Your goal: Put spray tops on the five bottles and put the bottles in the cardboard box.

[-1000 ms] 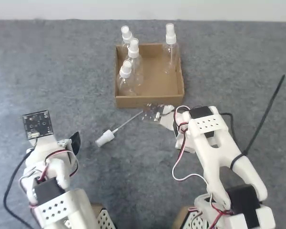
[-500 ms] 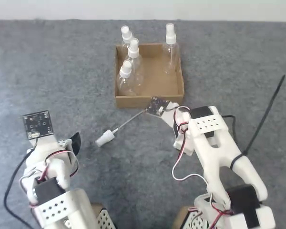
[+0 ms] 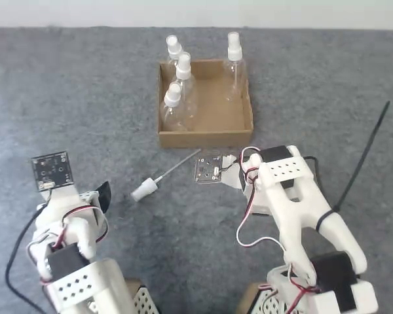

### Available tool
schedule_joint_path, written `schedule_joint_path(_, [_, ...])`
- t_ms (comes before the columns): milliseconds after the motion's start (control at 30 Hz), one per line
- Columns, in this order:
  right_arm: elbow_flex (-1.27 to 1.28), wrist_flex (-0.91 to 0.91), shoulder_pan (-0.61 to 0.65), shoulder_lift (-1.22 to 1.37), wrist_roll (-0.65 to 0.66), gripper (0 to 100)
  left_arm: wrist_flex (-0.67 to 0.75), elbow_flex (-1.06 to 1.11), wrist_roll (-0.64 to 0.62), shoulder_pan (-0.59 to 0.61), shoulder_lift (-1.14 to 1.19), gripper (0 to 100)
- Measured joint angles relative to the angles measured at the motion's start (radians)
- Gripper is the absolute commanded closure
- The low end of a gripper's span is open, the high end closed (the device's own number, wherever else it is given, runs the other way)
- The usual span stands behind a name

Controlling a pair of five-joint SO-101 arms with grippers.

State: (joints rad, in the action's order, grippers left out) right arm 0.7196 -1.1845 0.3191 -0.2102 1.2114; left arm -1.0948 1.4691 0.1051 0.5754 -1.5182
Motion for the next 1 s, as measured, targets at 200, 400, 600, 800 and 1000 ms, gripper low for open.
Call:
schedule_joint_path(200, [0.0, 0.0, -0.026, 0.035, 0.055, 69.2, 0.0, 0.0, 0.0, 0.0, 0.0, 68])
schedule_joint_path(400, [0.0, 0.025, -0.06, 0.107, 0.081, 69.2, 0.0, 0.0, 0.0, 0.0, 0.0, 68])
schedule_joint_path(600, [0.0, 0.038, -0.069, 0.107, 0.081, 71.0, 0.0, 0.0, 0.0, 0.0, 0.0, 68])
schedule_joint_path(800, [0.0, 0.041, -0.072, 0.107, 0.081, 88.5, 0.0, 0.0, 0.0, 0.0, 0.0, 68])
schedule_joint_path(1000, [-0.015, 0.04, -0.072, 0.107, 0.052, 96.1, 0.0, 0.0, 0.0, 0.0, 0.0, 68])
